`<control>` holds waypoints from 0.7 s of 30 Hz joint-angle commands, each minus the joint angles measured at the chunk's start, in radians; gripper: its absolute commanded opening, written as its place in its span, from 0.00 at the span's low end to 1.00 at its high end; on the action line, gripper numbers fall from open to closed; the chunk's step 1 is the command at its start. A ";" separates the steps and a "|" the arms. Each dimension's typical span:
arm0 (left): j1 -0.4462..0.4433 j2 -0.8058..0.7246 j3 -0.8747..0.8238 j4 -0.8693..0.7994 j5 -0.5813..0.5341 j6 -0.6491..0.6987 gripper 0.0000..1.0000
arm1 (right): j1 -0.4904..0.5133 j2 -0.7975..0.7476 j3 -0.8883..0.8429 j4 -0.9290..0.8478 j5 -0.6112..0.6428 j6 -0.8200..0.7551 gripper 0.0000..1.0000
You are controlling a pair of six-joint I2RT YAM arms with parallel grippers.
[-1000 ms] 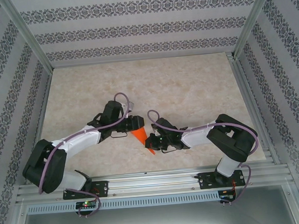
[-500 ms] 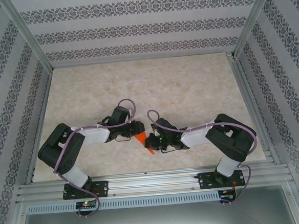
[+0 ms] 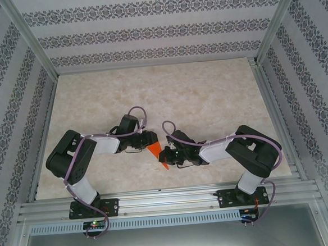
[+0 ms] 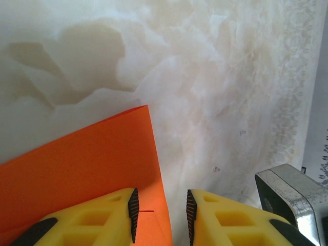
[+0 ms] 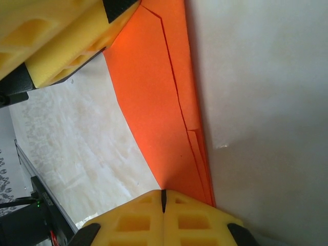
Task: Fold a paper plane with a square sheet of paper (pick it up from the middle)
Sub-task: Fold the wing for the fifth time at the center of the table.
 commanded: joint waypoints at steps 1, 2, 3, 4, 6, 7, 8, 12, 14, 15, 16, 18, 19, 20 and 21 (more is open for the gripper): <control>0.078 0.050 -0.002 -0.069 -0.119 0.079 0.35 | 0.011 0.024 -0.055 -0.181 0.027 -0.017 0.01; 0.087 0.049 0.000 -0.071 -0.114 0.087 0.35 | 0.011 0.025 -0.053 -0.181 0.024 -0.019 0.01; 0.095 0.050 0.001 -0.075 -0.109 0.093 0.36 | 0.011 0.025 -0.053 -0.181 0.023 -0.019 0.01; 0.107 0.050 0.004 -0.076 -0.101 0.100 0.36 | 0.011 0.025 -0.053 -0.181 0.023 -0.021 0.01; 0.123 0.049 0.009 -0.077 -0.082 0.115 0.37 | 0.011 0.028 -0.049 -0.187 0.020 -0.025 0.00; 0.130 0.049 0.013 -0.080 -0.071 0.123 0.37 | 0.010 0.029 -0.046 -0.193 0.018 -0.028 0.00; 0.139 0.048 0.018 -0.083 -0.059 0.128 0.38 | 0.009 0.030 -0.043 -0.196 0.018 -0.031 0.00; 0.172 0.036 0.054 -0.131 -0.045 0.168 0.39 | 0.011 0.028 -0.041 -0.200 0.015 -0.031 0.00; 0.187 0.029 0.073 -0.162 -0.044 0.188 0.39 | 0.012 0.029 -0.041 -0.201 0.014 -0.032 0.00; 0.194 0.023 0.083 -0.177 -0.042 0.198 0.40 | 0.011 0.030 -0.039 -0.201 0.012 -0.032 0.00; 0.199 0.018 0.091 -0.190 -0.039 0.208 0.40 | 0.012 0.031 -0.038 -0.200 0.012 -0.031 0.00; 0.211 0.005 0.116 -0.228 -0.039 0.230 0.41 | 0.011 0.033 -0.035 -0.201 0.011 -0.032 0.00; 0.216 -0.004 0.125 -0.243 -0.037 0.236 0.41 | 0.011 0.033 -0.034 -0.200 0.010 -0.032 0.00; 0.217 -0.020 0.132 -0.253 -0.031 0.238 0.42 | 0.011 0.034 -0.031 -0.201 0.010 -0.032 0.00; 0.218 -0.041 0.135 -0.261 -0.028 0.237 0.43 | 0.011 0.037 -0.029 -0.201 0.011 -0.032 0.00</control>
